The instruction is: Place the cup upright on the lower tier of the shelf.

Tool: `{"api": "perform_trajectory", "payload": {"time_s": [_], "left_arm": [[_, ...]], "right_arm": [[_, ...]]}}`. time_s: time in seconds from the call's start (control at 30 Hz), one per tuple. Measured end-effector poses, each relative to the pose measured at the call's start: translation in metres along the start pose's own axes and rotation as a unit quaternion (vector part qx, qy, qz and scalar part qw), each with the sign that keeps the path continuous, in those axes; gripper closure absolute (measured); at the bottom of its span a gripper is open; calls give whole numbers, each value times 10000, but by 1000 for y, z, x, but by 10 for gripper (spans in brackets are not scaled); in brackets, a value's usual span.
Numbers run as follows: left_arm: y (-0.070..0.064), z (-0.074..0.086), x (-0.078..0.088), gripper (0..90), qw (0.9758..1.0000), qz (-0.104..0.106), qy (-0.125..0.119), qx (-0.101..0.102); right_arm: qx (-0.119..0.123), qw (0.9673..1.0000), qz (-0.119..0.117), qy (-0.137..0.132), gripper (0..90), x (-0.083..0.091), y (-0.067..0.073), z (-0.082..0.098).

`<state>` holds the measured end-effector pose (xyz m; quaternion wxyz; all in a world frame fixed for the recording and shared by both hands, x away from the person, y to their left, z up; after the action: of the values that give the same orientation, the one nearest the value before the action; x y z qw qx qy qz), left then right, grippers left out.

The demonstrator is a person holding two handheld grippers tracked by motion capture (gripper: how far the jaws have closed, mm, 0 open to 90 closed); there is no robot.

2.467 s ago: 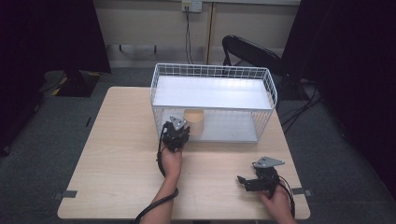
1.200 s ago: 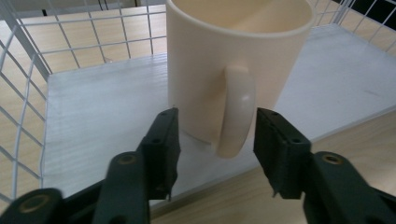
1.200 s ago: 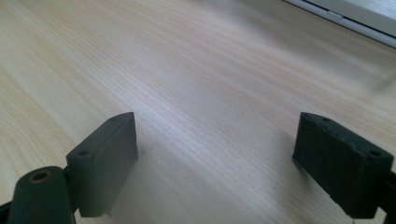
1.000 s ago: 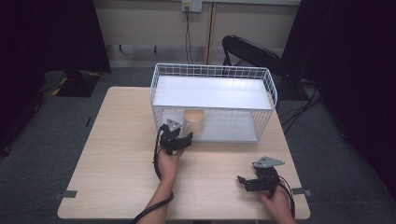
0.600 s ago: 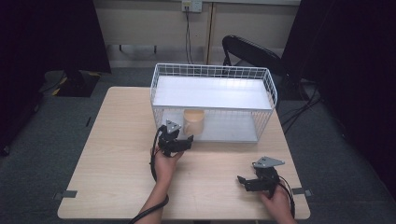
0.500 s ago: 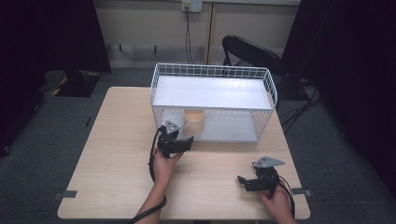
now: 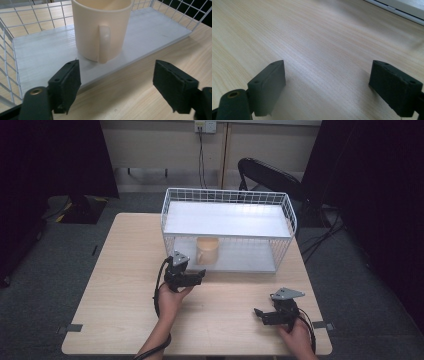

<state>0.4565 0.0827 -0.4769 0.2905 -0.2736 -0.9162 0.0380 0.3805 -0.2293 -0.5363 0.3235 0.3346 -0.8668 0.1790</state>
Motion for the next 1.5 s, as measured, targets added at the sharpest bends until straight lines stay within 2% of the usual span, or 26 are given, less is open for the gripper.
{"api": "perform_trajectory", "payload": {"time_s": [0.23,0.3,0.37,0.47,0.6,0.63,0.83,0.93,0.97,1.03,1.23,1.5], "left_arm": [[-2,4,5,183,9999,130,64,-82],[-3,5,5,170,9999,162,48,5],[-4,8,8,156,9995,134,215,-185],[-7,10,11,157,9987,145,260,-425],[-7,12,14,156,9988,170,254,-370],[-6,14,17,156,9985,170,253,-451],[0,19,25,165,9982,144,292,-504],[4,20,28,164,9982,136,317,-487],[5,21,29,162,9986,126,312,-410],[9,23,35,160,9981,91,377,-485],[16,26,44,159,9978,40,385,-543],[29,34,58,160,9979,-55,441,-465]], "right_arm": [[0,10000,1,-1,128,0,0,0],[2,10000,1,-1,127,0,0,0],[1,10000,1,0,127,0,0,0],[-1,10000,0,0,127,0,0,0],[0,10000,1,0,128,0,0,0],[-1,10000,0,1,127,0,0,0],[-1,10000,0,0,127,0,0,0],[0,10000,0,0,127,0,0,0],[-1,10000,0,0,127,0,0,0],[-1,10000,0,0,128,0,0,0],[0,10000,1,1,127,0,0,0],[-1,10000,1,0,127,0,0,0]]}}
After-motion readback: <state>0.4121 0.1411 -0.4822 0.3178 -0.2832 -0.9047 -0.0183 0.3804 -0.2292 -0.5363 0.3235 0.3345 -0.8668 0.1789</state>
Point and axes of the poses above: each handheld gripper's, and its own axes: x roughly backward along the jaws, z roughly out of its underside, y roughly to its left, the point moved 5 cm from there along -x, roughly forward along the jaws, and after that the axes turned 7 degrees about x, right-handed, at the moved point
